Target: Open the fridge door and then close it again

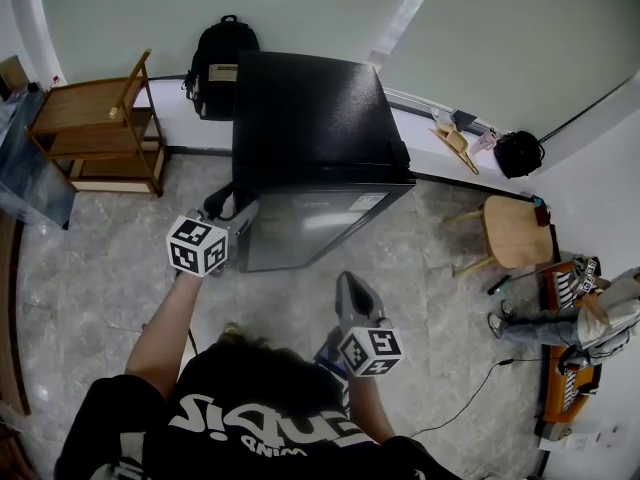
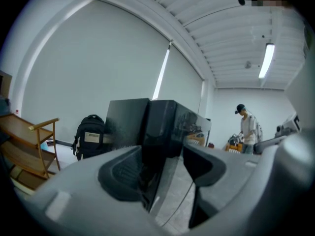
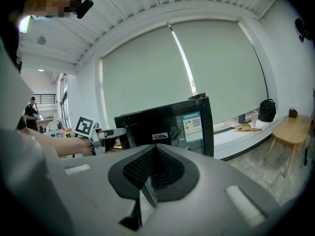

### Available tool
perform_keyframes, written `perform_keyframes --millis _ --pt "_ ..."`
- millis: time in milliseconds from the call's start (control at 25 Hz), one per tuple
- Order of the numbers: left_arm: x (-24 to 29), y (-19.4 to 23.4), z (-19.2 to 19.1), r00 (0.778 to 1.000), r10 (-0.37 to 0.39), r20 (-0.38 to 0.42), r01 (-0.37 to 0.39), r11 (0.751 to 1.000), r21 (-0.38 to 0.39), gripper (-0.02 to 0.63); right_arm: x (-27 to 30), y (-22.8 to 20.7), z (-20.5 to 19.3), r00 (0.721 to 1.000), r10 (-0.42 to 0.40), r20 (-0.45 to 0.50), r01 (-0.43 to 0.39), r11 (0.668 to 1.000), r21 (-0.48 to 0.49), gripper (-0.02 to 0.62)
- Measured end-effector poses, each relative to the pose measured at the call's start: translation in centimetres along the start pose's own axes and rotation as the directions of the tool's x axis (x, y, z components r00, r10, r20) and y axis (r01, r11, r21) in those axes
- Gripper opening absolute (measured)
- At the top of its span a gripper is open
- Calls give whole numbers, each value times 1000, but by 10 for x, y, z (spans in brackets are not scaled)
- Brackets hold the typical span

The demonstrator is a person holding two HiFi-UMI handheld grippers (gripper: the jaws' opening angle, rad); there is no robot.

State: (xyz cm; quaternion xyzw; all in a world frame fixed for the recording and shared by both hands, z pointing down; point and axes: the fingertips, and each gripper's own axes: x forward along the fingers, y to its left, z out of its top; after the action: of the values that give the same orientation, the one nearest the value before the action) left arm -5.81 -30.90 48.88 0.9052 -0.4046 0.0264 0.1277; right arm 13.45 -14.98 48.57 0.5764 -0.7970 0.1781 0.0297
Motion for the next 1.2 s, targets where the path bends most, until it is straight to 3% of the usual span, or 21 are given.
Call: perform_keyframes --millis 720,1200 --pt "-4 -1 -3 1000 16 -27 -16 1000 11 239 -14 -12 -7 1000 -21 -13 21 1000 4 -3" --pt "-34 -37 -13 1000 15 -21 -15 1000 -15 235 -23 -8 -7 1000 1 5 -1 1000 9 -3"
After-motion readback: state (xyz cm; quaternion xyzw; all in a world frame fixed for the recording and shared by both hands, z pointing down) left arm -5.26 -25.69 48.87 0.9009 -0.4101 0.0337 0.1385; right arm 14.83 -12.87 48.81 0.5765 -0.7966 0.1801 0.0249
